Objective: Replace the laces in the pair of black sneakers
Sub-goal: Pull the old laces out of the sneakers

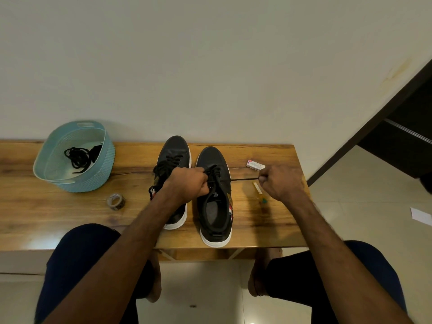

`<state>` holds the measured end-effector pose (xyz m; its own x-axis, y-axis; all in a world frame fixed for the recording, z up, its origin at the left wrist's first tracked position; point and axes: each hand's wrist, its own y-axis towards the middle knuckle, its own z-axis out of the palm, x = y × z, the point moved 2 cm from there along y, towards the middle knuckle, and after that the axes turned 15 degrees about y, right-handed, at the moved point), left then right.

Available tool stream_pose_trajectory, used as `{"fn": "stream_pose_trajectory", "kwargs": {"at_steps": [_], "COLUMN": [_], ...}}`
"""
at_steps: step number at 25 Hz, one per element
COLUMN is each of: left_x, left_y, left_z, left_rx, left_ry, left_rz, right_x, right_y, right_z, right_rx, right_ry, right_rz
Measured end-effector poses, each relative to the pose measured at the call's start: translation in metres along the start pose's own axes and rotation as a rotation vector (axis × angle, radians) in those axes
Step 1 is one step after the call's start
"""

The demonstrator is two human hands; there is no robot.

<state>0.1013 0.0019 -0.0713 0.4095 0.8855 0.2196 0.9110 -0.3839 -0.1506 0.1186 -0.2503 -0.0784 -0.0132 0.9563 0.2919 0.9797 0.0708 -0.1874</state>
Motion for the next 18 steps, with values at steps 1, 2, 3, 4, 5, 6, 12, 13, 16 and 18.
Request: {"fn": "stream_pose_trajectory", "kwargs": {"at_steps": [1, 2, 3, 4, 5, 6, 12, 13, 16, 18], "left_x": [-0.001, -0.001, -0.002, -0.003, -0.003, -0.003, 0.0, 0.002, 0.001, 0.004], "left_y": [0.0, 0.001, 0.001, 0.001, 0.001, 0.002, -0.011, -0.014, -0.021, -0.022], "left_z": [0.001, 0.001, 0.0, -0.003, -0.006, -0.009, -0.019, -0.02, -0.017, -0.013], "left_rx": [0.008, 0.018, 0.02, 0.015, 0.007, 0.004, -0.064, -0.144, -0.201, -0.154], "left_ry": [-0.002, -0.017, -0.042, -0.076, -0.11, -0.135, -0.168, -0.226, -0.37, -0.449], "left_rz": [-0.002, 0.001, 0.004, 0.003, -0.003, -0.008, -0.167, -0.241, -0.379, -0.422], "right_x": [0.002, 0.004, 0.008, 0.015, 0.026, 0.04, 0.079, 0.077, 0.077, 0.079], "right_y": [-0.001, -0.003, -0.006, -0.009, -0.012, -0.014, -0.018, -0.016, -0.015, -0.017], "right_z": [0.005, 0.01, 0.014, 0.015, 0.017, 0.02, 0.03, 0.029, 0.034, 0.04], "right_rx": [0.029, 0.053, 0.059, 0.053, 0.041, 0.034, 0.004, -0.019, -0.017, 0.003], "right_ry": [0.029, 0.068, 0.111, 0.158, 0.213, 0.272, 0.183, 0.156, 0.197, 0.213], "right_rz": [0.025, 0.052, 0.072, 0.071, 0.029, -0.044, -0.217, -0.184, -0.081, -0.056]}}
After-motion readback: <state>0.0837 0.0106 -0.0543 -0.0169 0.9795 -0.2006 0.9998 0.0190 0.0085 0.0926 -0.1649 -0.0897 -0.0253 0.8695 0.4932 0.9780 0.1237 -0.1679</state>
